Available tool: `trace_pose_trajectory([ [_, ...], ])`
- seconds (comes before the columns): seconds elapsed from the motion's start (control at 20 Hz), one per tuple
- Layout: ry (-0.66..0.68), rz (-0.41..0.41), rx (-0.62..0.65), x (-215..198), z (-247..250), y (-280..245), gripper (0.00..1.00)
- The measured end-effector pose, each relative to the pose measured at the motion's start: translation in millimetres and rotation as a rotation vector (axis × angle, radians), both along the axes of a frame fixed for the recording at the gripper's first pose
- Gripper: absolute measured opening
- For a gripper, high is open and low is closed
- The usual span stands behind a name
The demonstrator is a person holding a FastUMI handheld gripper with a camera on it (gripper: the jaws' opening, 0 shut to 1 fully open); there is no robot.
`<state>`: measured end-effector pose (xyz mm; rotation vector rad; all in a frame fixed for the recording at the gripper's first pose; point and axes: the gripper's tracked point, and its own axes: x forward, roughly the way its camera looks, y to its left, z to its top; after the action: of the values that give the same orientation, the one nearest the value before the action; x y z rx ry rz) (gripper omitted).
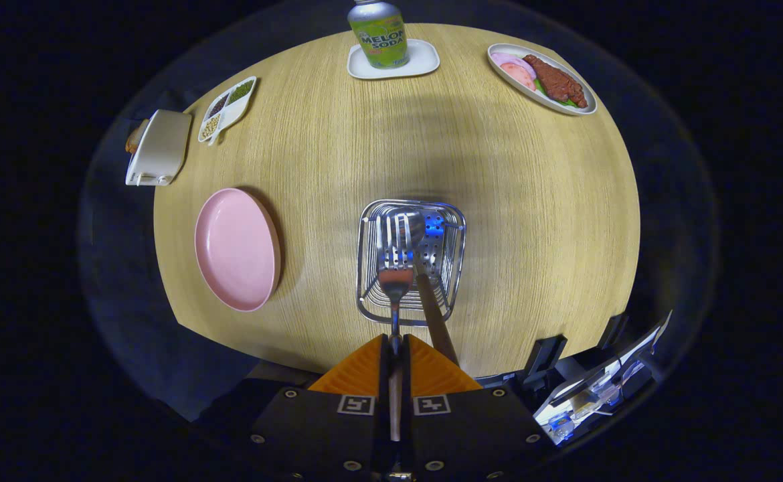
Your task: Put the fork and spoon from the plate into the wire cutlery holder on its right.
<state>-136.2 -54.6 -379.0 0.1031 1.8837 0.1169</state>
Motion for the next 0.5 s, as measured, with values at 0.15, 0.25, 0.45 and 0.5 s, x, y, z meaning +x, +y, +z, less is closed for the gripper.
trace_pose_trajectory([
  [0.15,0.000,-0.011,0.007,8,-4,2,0.08],
  [0.25,-0.015,-0.010,0.011,13,-5,3,0.09],
  [0.45,-0.070,-0.030,0.020,25,1,5,0.16],
  [0.5,-0.086,-0.044,0.023,28,3,4,0.17],
])
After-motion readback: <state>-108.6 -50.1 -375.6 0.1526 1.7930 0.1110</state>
